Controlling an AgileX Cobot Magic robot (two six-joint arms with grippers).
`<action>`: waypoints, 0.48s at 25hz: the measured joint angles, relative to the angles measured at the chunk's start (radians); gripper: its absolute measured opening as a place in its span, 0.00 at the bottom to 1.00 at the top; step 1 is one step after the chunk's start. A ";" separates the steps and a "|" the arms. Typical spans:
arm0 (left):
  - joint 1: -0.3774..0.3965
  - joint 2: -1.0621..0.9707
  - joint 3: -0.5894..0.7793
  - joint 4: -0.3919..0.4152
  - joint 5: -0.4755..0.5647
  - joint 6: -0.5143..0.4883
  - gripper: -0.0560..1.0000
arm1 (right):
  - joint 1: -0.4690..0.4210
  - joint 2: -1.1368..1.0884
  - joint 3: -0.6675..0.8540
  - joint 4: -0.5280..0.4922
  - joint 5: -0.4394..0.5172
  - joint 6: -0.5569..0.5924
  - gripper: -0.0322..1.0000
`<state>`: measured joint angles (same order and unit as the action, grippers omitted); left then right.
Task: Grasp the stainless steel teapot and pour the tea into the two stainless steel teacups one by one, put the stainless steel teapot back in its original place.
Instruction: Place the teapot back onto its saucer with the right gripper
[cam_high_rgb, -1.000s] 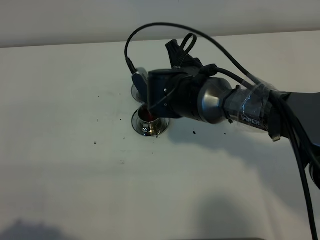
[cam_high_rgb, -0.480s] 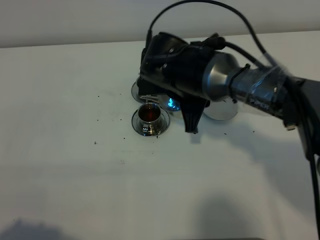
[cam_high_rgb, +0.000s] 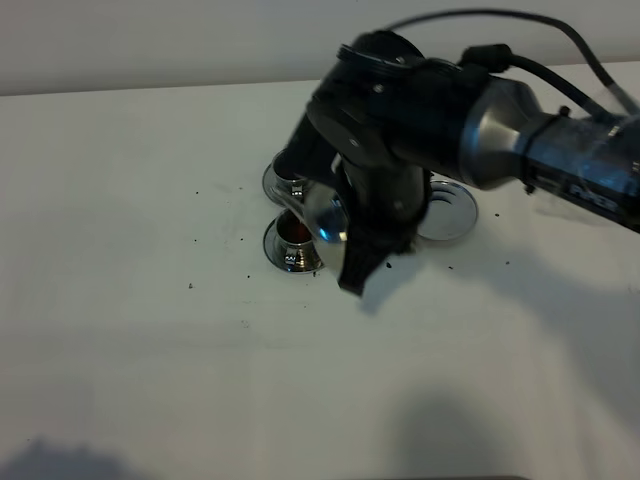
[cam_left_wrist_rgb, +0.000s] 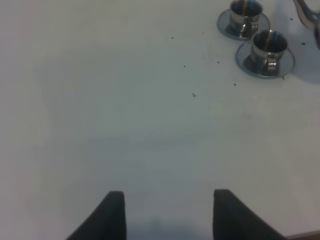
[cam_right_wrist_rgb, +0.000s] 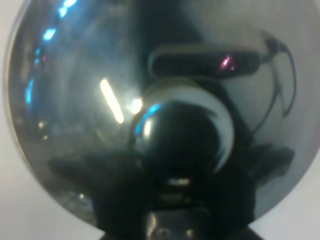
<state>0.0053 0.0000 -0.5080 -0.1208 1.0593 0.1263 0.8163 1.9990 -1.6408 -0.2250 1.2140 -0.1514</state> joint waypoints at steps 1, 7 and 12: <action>0.000 0.000 0.000 0.000 0.000 0.000 0.46 | -0.001 -0.011 0.030 0.023 -0.011 0.010 0.20; 0.000 0.000 0.000 0.000 0.000 0.001 0.46 | -0.002 -0.035 0.202 0.122 -0.228 0.055 0.20; 0.000 0.000 0.000 0.000 0.000 0.001 0.46 | -0.002 -0.036 0.228 0.121 -0.313 0.058 0.20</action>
<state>0.0053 0.0000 -0.5080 -0.1208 1.0593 0.1272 0.8142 1.9629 -1.4128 -0.1043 0.9013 -0.0933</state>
